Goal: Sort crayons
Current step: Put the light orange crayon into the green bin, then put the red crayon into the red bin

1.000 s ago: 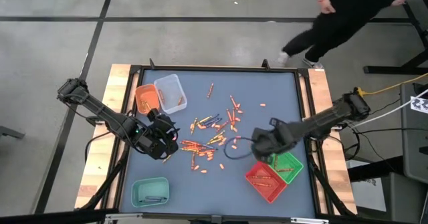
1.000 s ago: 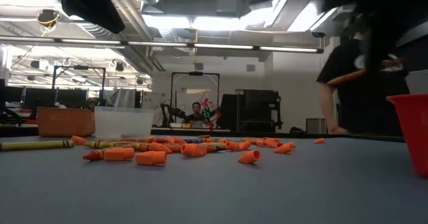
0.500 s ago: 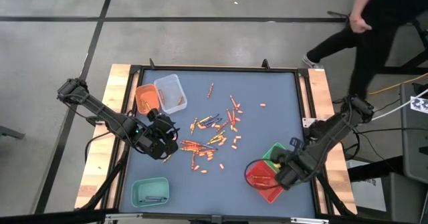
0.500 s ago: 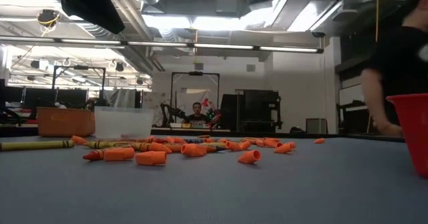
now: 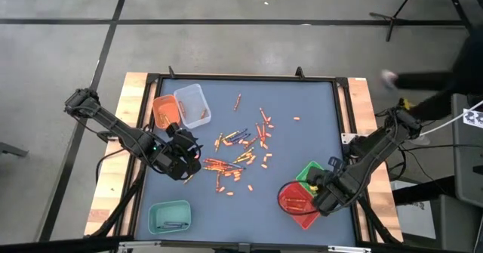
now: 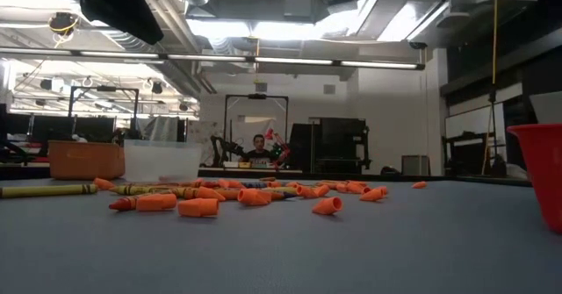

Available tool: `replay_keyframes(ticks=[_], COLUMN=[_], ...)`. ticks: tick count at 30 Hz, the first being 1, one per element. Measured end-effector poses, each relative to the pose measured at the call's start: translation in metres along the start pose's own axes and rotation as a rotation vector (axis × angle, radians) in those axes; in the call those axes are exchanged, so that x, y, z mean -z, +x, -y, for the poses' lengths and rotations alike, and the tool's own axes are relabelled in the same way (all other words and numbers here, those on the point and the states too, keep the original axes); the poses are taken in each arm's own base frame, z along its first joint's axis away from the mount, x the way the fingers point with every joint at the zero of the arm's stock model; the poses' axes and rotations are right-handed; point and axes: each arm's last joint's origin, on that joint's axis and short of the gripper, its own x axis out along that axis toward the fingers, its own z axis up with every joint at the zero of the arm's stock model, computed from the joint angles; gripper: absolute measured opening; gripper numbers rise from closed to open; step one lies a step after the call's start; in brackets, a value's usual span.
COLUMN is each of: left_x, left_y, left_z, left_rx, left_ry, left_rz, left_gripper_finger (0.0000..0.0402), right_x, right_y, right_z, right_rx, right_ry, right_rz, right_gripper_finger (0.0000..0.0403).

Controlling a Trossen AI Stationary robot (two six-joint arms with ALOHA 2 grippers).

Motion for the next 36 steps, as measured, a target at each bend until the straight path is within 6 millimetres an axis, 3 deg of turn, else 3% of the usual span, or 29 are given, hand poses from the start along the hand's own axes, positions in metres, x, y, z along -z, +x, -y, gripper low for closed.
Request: replay_keyframes(ticks=[8,16,28,36], left_x=[0.0,0.0,0.026,0.053], left_y=[0.0,0.006,0.059,0.088], left_z=[0.0,0.014,0.079,0.096], left_rx=[0.005,0.076,0.241,0.202], left_ry=[-0.001,-0.043,-0.079,-0.149], left_rz=[-0.006,-0.028,-0.152,-0.271], left_gripper_finger=[0.0129,0.0129,0.0129,0.0129], right_x=[0.0,-0.001,-0.007,-0.011], right_y=[0.0,0.0,-0.001,-0.002], right_z=[0.0,0.0,0.001,0.001], right_rx=[0.004,0.006,0.071,0.096], right_ry=[-0.001,-0.001,-0.01,-0.006], right_rz=[0.011,0.024,0.231,0.346], right_gripper_finger=[0.0148,0.0161,0.0161,0.0161])
